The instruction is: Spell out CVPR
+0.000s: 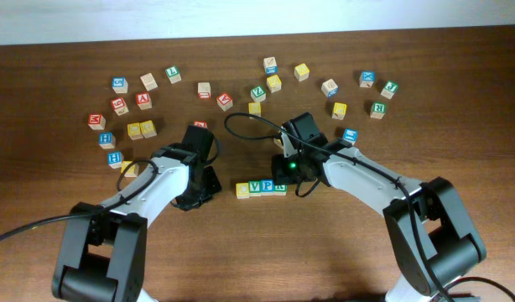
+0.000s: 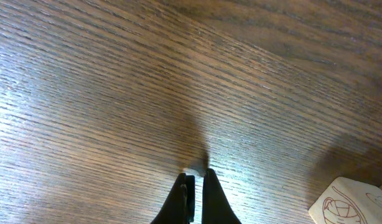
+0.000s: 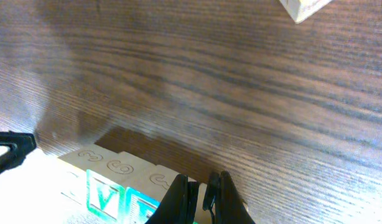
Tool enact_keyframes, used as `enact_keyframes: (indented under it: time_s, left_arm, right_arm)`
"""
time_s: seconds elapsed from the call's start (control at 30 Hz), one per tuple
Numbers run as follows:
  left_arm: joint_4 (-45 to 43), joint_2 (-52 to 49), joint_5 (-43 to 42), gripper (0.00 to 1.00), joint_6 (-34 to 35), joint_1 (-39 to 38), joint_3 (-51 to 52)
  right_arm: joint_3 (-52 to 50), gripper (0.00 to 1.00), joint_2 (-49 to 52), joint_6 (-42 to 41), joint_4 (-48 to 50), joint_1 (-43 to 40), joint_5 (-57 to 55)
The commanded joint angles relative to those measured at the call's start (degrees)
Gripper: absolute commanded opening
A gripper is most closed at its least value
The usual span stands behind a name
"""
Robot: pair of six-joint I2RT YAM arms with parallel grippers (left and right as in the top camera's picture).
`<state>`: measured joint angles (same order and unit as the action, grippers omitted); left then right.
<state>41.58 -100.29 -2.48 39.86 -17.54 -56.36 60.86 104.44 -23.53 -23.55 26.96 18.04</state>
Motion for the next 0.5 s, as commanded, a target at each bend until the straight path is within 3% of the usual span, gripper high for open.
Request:
enact_keyframes:
  time_s: [0.0,0.2,0.47]
  left_arm:
    - [0.1,-0.4,1.0,0.0,-1.1,0.2,0.2]
    - [0.0,-0.4,1.0,0.0,-1.0,0.2,0.2]
    - [0.1,-0.4,1.0,0.0,-1.0,0.2,0.2]
  right_arm:
    - [0.7,0.04,0.2,0.5,0.1,-0.5,-2.2]
    - [2.9,0.04,0.2,-0.7,-13.4,-9.1,-1.9]
    - [2.9,0.04,0.2,-3.6,-13.6,-5.2,1.9]
